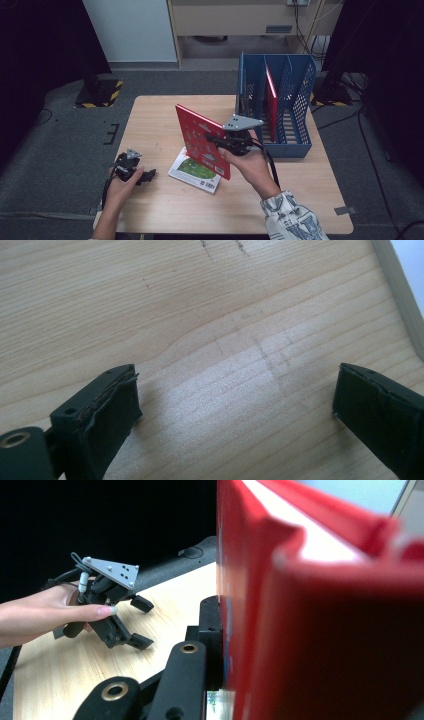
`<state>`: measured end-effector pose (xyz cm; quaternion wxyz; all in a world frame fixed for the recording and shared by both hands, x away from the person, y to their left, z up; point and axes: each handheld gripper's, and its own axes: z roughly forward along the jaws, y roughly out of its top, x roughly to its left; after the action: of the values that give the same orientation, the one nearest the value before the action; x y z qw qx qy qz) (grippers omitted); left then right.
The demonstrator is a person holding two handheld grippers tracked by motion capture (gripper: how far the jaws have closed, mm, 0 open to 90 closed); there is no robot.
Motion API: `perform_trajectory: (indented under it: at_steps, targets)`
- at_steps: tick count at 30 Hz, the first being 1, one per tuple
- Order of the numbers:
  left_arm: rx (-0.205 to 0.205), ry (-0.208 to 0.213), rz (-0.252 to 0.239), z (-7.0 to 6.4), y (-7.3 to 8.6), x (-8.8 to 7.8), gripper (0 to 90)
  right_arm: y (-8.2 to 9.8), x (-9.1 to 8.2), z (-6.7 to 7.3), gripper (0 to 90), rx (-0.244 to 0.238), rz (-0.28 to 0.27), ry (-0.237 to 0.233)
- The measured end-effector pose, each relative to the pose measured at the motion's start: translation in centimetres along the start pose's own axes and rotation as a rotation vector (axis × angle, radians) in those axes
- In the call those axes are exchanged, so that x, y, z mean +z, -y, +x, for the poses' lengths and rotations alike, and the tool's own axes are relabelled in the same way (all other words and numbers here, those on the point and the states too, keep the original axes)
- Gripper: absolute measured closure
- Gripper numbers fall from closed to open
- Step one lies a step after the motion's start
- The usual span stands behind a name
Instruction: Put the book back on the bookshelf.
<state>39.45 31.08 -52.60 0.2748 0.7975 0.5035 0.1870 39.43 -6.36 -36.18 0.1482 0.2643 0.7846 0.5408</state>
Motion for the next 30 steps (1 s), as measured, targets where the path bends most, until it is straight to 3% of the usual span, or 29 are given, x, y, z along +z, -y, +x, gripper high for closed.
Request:
perform_trajectory:
  at_steps: [13,30]
  targets:
    - [-0.012,0.01,-0.001,0.0,0.1,0.2,2.2,0.8,-1.9,-0.2,79.4,0.012,-0.012,0.011]
    - [-0.017,0.008,-0.045,-0.2,0.7,0.3,0.0,2.1,-4.8,-1.1,79.4,0.04,-0.019,0.051]
